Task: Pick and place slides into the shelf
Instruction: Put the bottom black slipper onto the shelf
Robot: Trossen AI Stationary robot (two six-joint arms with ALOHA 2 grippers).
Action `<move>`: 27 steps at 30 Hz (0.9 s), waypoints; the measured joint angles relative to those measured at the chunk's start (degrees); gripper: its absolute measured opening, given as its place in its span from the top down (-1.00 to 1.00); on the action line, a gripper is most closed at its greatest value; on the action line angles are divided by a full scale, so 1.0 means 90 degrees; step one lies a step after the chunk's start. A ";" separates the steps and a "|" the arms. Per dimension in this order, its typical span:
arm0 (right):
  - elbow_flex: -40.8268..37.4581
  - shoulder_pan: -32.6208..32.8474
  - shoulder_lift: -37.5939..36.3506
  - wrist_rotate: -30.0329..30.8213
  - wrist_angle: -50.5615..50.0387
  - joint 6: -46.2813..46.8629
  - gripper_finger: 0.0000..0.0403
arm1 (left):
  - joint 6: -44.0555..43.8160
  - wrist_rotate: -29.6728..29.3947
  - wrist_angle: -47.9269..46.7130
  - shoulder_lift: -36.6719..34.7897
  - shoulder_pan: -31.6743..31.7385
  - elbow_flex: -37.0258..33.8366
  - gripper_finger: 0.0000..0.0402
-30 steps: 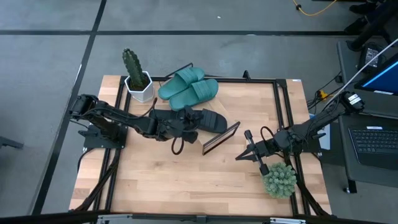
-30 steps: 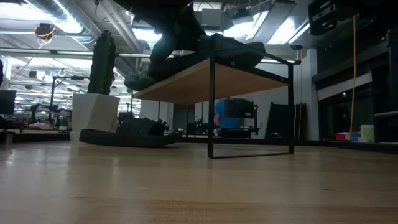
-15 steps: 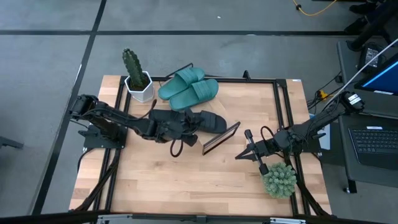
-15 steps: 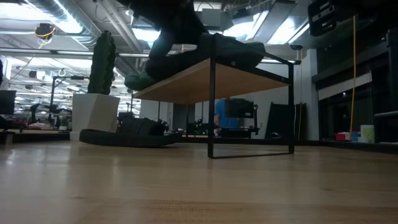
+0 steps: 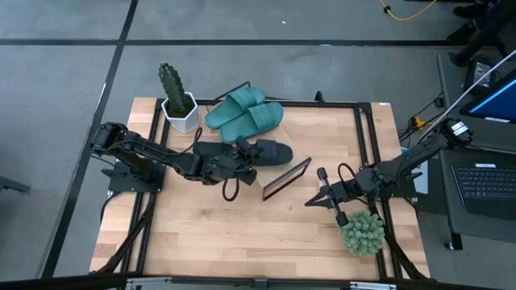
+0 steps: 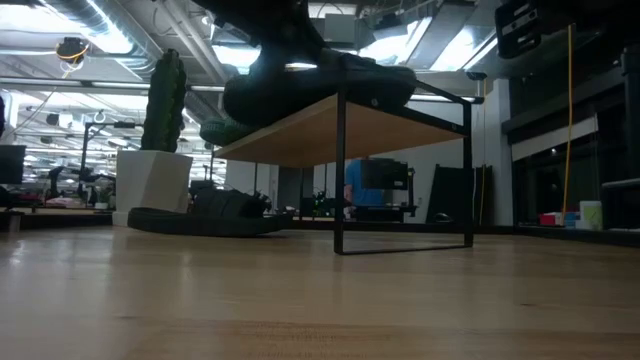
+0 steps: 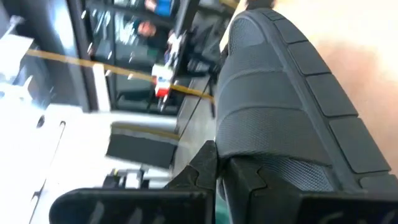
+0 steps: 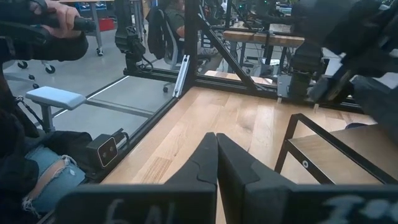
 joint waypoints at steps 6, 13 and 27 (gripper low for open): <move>0.0000 0.0000 0.0000 -0.0002 -0.0003 -0.0005 0.99 | -0.0002 -0.0290 0.0205 0.0002 0.0002 0.0000 0.98; 0.0000 0.0000 0.0000 -0.0005 -0.0104 -0.0005 0.99 | 0.0017 -0.0837 0.0426 0.0002 0.0009 -0.0005 0.99; 0.0000 0.0000 -0.0002 -0.0005 -0.0211 -0.0032 0.99 | 0.0647 -0.0900 0.0794 0.0617 0.0197 0.0383 0.99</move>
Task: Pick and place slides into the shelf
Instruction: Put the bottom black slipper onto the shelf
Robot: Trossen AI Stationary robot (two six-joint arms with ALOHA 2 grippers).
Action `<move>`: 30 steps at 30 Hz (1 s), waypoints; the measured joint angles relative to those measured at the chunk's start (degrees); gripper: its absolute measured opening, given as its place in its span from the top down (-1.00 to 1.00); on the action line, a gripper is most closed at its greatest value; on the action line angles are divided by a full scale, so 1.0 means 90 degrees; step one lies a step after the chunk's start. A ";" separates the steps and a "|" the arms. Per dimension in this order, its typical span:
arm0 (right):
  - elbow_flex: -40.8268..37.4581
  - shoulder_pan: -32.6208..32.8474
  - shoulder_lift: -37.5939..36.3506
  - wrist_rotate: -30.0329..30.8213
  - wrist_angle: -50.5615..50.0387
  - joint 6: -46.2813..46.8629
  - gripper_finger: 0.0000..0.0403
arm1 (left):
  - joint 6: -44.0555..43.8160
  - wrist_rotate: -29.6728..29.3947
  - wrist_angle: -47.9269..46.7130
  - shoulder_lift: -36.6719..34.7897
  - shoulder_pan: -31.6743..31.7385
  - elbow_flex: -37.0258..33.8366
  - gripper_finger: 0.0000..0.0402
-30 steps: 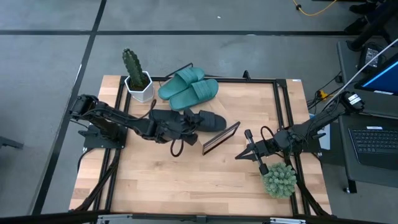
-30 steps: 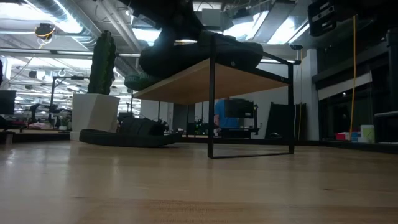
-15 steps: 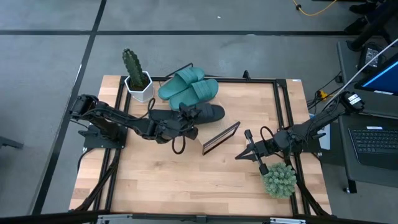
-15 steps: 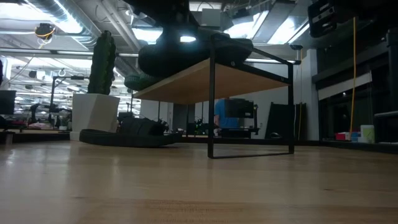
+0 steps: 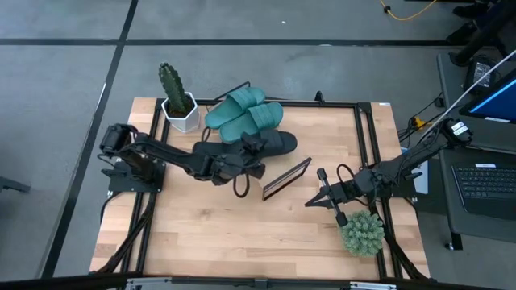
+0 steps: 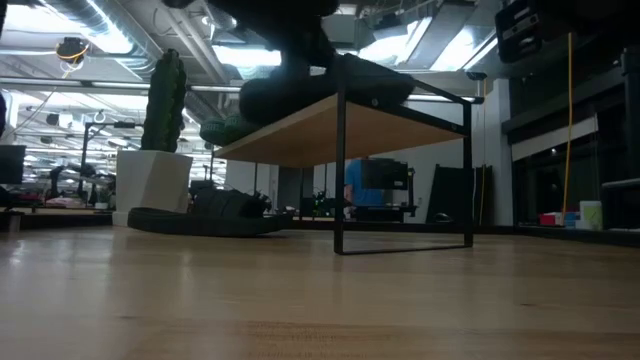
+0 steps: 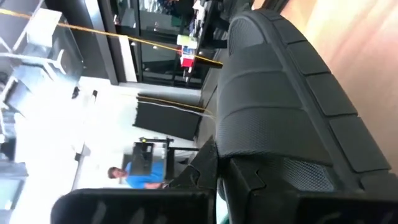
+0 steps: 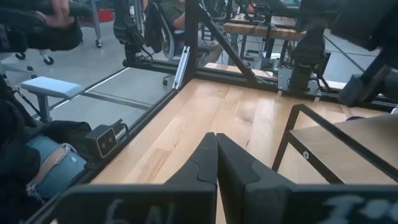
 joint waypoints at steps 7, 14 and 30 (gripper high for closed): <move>0.0000 0.0000 0.0000 0.0001 -0.0178 -0.0019 0.99 | 0.0454 -0.0124 -0.0178 0.0466 0.0035 0.0569 0.99; -0.0002 0.0001 0.0000 0.0001 -0.0465 -0.0007 0.99 | 0.0524 -0.0608 -0.0216 0.0473 0.0031 0.0581 0.99; -0.0002 0.0002 0.0000 0.0001 -0.0491 0.0001 0.99 | -0.0162 -0.0532 -0.0593 0.0468 -0.0090 0.0581 1.00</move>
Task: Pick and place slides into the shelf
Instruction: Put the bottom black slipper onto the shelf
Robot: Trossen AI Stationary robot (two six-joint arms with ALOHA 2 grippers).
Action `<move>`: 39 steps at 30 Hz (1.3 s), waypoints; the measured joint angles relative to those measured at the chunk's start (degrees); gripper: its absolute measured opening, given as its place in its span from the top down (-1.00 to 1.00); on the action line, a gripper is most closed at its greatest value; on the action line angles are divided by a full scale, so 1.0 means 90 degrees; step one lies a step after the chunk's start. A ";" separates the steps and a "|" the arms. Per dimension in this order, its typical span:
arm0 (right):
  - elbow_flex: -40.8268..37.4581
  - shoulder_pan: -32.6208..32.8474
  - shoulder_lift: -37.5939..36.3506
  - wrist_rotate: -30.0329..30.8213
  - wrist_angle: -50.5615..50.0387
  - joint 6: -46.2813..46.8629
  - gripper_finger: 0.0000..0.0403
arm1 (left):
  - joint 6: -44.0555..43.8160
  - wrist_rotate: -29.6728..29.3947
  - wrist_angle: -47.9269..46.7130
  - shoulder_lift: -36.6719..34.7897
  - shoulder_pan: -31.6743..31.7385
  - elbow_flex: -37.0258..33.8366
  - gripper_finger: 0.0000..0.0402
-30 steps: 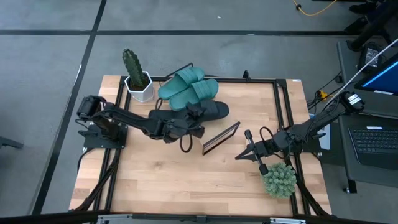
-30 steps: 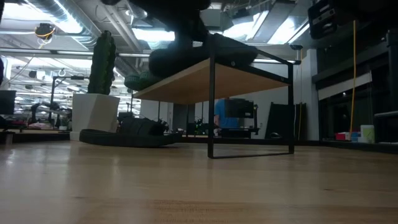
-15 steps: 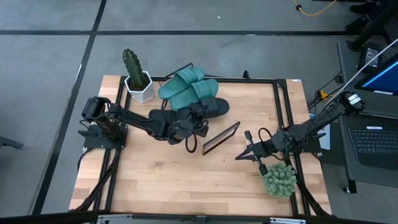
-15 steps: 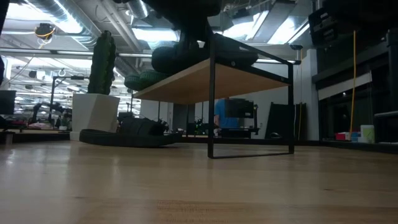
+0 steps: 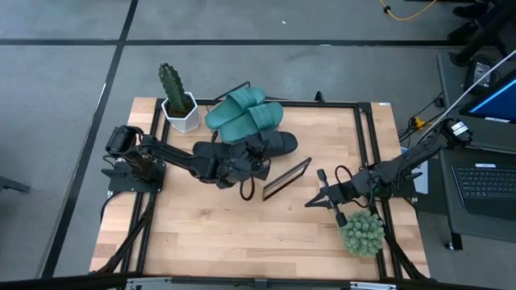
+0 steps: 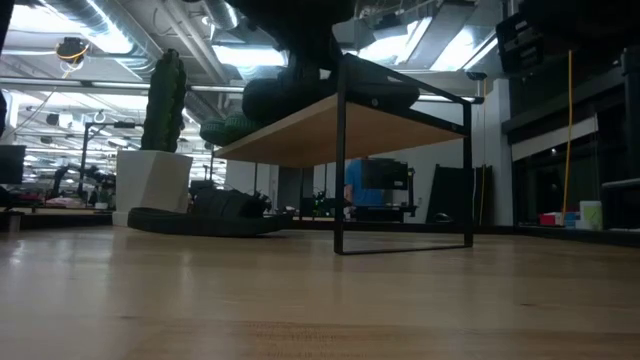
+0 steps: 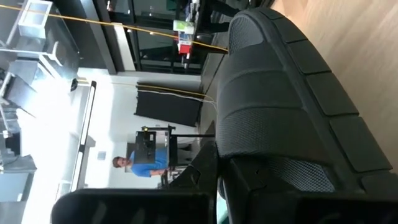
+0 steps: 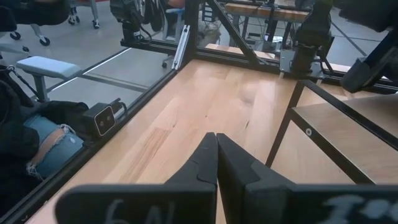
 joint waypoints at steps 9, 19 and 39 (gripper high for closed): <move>0.0000 -0.0002 0.0000 0.0000 0.0000 -0.0002 0.99 | 0.0025 -0.0295 -0.0282 -0.0002 -0.0018 0.0002 1.00; 0.0000 -0.0002 0.0000 0.0000 -0.0005 -0.0141 0.99 | -0.0020 -0.0612 -0.0608 -0.0005 -0.0221 0.0002 1.00; 0.0000 -0.0001 0.0000 0.0000 -0.0004 -0.0124 0.99 | -0.0743 -0.0342 -0.0913 -0.0005 0.0042 0.0002 0.89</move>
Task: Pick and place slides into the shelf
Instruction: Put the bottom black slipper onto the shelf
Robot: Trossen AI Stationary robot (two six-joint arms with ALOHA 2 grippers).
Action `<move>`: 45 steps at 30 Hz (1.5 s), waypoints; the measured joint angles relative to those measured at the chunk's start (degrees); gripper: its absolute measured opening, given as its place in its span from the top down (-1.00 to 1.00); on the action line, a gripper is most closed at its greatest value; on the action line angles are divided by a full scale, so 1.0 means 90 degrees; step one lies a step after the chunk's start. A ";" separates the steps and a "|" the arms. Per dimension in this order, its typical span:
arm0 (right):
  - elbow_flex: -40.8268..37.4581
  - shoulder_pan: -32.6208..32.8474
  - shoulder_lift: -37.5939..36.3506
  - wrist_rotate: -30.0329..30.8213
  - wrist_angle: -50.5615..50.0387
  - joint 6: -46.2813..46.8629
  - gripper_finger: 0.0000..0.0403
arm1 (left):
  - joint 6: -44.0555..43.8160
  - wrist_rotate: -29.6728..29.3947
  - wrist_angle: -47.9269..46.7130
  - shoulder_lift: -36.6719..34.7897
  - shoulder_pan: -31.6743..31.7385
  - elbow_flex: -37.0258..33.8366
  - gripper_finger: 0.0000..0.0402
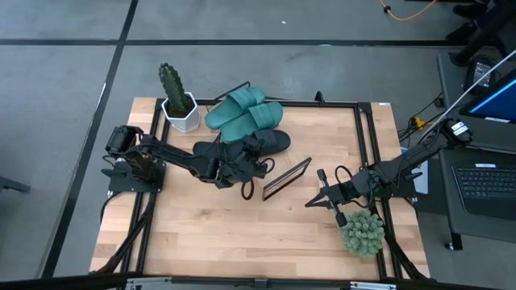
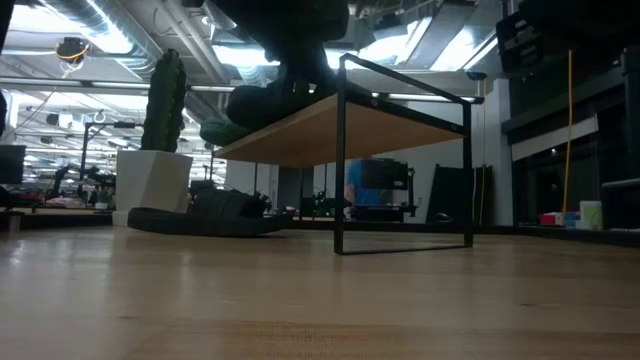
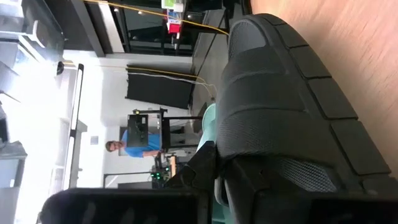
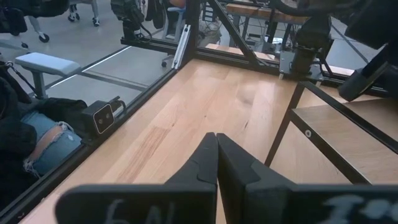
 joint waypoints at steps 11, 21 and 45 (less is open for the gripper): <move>0.0000 -0.0001 0.0000 -0.0003 -0.0001 0.0186 0.99 | -0.0090 0.0053 -0.0003 0.0000 0.0039 0.0000 0.87; 0.0000 -0.0001 0.0000 -0.0029 -0.0001 0.0336 0.99 | -0.0217 0.0292 0.0009 0.0000 0.0132 0.0000 0.86; 0.0000 0.0001 0.0000 -0.0080 0.0006 0.0502 0.99 | -0.0580 0.0295 0.0053 -0.0002 0.0214 -0.0002 0.23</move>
